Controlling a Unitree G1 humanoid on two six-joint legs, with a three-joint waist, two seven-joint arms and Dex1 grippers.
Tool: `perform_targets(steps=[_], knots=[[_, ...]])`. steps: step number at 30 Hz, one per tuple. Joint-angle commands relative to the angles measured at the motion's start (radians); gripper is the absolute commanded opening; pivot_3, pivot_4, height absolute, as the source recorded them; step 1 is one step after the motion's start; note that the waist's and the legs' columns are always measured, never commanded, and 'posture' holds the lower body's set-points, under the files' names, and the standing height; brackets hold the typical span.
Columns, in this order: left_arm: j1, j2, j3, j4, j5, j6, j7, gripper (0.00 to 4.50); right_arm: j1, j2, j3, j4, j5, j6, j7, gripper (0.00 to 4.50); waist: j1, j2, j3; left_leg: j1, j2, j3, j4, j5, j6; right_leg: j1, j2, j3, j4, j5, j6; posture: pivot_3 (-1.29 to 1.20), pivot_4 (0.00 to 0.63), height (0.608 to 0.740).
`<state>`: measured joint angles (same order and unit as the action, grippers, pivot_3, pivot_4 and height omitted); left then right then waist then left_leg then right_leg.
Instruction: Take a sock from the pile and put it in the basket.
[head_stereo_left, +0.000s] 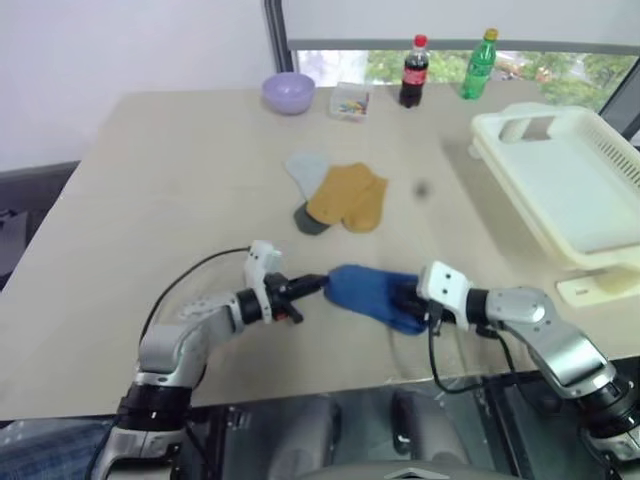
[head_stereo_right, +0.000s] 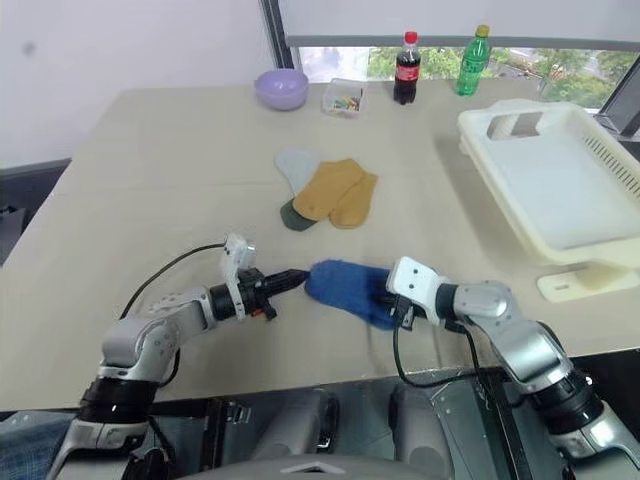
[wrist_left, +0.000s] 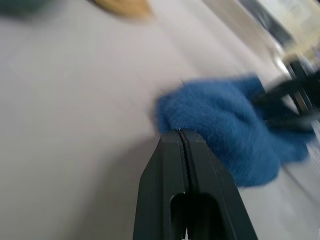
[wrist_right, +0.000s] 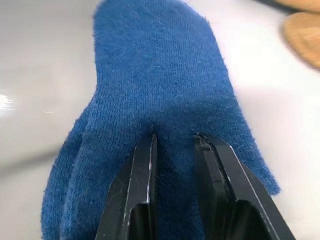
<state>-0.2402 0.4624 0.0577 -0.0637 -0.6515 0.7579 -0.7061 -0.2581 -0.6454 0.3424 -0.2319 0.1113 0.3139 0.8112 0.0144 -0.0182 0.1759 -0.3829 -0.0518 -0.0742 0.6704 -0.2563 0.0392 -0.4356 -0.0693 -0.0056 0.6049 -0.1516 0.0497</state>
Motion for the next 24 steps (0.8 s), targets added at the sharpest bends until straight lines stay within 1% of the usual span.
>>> perform_targets(steps=[1, 3, 8, 11, 13, 14, 15, 16, 17, 20, 21, 22, 23, 24], knots=[[-0.047, -0.02, 0.067, 0.025, -0.036, 0.026, 0.036, 0.0, -0.016, -0.022, -0.021, 0.087, -0.04, -0.081, 0.032, 1.15, -0.002, 0.0, 0.0, 0.001, 0.0, 0.0, 0.0, 0.0, 0.0, 0.001, 0.0, 0.0, 0.0, 0.0, 0.0, 0.0, 0.15, 0.732], [-0.055, -0.021, 0.074, 0.025, -0.058, 0.061, 0.029, 0.0, -0.02, -0.027, -0.025, 0.1, -0.034, -0.111, 0.056, 1.15, -0.003, 0.0, 0.0, 0.001, 0.0, 0.0, 0.0, 0.0, 0.0, 0.001, 0.0, 0.0, 0.0, 0.0, 0.0, 0.0, 0.15, 0.732], [-0.066, -0.008, 0.1, 0.029, -0.159, 0.222, 0.013, 0.0, -0.013, -0.031, -0.031, 0.102, -0.032, -0.14, 0.084, 1.15, -0.001, 0.0, 0.0, 0.0, 0.0, 0.0, -0.001, 0.0, 0.0, 0.001, 0.0, 0.0, -0.001, 0.002, 0.003, 0.0, 0.15, 0.732], [-0.071, 0.005, 0.142, 0.038, -0.269, 0.359, -0.015, 0.0, 0.001, -0.031, -0.028, 0.099, -0.039, -0.148, 0.083, 1.15, -0.001, 0.0, 0.0, 0.0, -0.001, 0.0, -0.001, 0.0, 0.0, 0.001, 0.0, 0.0, -0.001, 0.001, 0.002, 0.0, 0.15, 0.732], [-0.072, 0.017, 0.163, 0.042, -0.309, 0.401, -0.035, 0.0, 0.006, -0.028, -0.028, 0.097, -0.041, -0.148, 0.081, 1.15, -0.002, 0.0, 0.0, 0.0, -0.001, 0.0, -0.001, 0.0, 0.0, 0.001, 0.0, 0.0, -0.001, 0.001, 0.002, 0.0, 0.15, 0.732], [-0.067, 0.031, 0.154, 0.037, -0.29, 0.374, -0.057, 0.0, 0.008, -0.027, -0.028, 0.097, -0.042, -0.149, 0.079, 1.15, -0.002, 0.0, 0.0, 0.0, -0.001, 0.0, -0.001, 0.0, 0.0, 0.001, 0.0, 0.0, -0.001, 0.001, 0.002, 0.0, 0.15, 0.732], [-0.061, 0.045, 0.123, 0.034, -0.21, 0.273, -0.069, 0.0, 0.009, -0.026, -0.029, 0.099, -0.044, -0.151, 0.079, 1.15, -0.001, 0.0, 0.0, 0.0, -0.001, 0.0, -0.001, 0.0, 0.0, 0.001, 0.0, 0.0, -0.001, 0.0, 0.0, 0.0, 0.15, 0.732], [-0.069, 0.045, 0.115, 0.054, -0.163, 0.22, -0.053, 0.0, 0.01, -0.026, -0.029, 0.101, -0.047, -0.154, 0.077, 1.15, -0.001, 0.0, 0.0, 0.001, -0.001, 0.0, -0.001, 0.0, 0.0, 0.001, 0.0, 0.0, -0.001, 0.0, 0.0, 0.0, 0.15, 0.732], [-0.069, 0.049, 0.119, 0.053, -0.159, 0.189, -0.084, 0.0, 0.012, -0.024, -0.028, 0.103, -0.052, -0.157, 0.075, 1.15, 0.0, 0.0, 0.0, 0.001, -0.001, 0.0, -0.001, 0.0, 0.0, 0.001, 0.0, 0.0, -0.001, 0.0, 0.0, 0.0, 0.15, 0.732], [-0.073, 0.06, 0.121, 0.055, -0.176, 0.192, -0.134, 0.77, 0.016, -0.021, -0.025, 0.102, -0.059, -0.16, 0.072, 1.1, -0.001, 0.0, 0.0, 0.001, -0.001, 0.0, -0.001, 0.0, 0.0, 0.001, -0.001, 0.0, -0.001, 0.0, 0.0, 0.0, 0.15, 0.732], [-0.077, 0.058, 0.113, 0.066, -0.158, 0.183, -0.124, 1.3, 0.019, -0.02, -0.025, 0.099, -0.06, -0.159, 0.07, 1.1, 0.0, 0.0, 0.0, 0.0, -0.001, 0.0, -0.001, 0.0, 0.0, 0.001, -0.001, 0.0, -0.001, 0.0, 0.0, 0.0, 0.15, 0.732], [-0.086, 0.051, 0.105, 0.086, -0.134, 0.178, -0.099, 1.72, 0.021, -0.019, -0.025, 0.096, -0.061, -0.157, 0.069, 1.1, 0.0, 0.0, 0.0, 0.001, -0.001, 0.0, -0.001, 0.0, 0.0, 0.001, -0.001, 0.0, -0.001, 0.0, 0.0, 0.0, 0.15, 0.732], [-0.097, 0.041, 0.101, 0.106, -0.127, 0.189, -0.083, 2.03, 0.023, -0.018, -0.024, 0.095, -0.062, -0.156, 0.068, 1.1, 0.0, 0.0, 0.0, 0.0, -0.001, 0.0, -0.001, 0.0, 0.0, 0.001, -0.001, 0.0, -0.001, 0.0, 0.0, 0.0, 0.15, 0.732], [-0.112, 0.021, 0.09, 0.111, -0.129, 0.212, -0.06, 2.54, 0.026, -0.017, -0.023, 0.093, -0.064, -0.155, 0.067, 1.1, 0.001, 0.0, 0.0, 0.001, -0.001, 0.0, -0.001, 0.0, 0.0, 0.001, -0.001, 0.0, -0.001, 0.0, 0.0, 0.0, 0.15, 0.732]])
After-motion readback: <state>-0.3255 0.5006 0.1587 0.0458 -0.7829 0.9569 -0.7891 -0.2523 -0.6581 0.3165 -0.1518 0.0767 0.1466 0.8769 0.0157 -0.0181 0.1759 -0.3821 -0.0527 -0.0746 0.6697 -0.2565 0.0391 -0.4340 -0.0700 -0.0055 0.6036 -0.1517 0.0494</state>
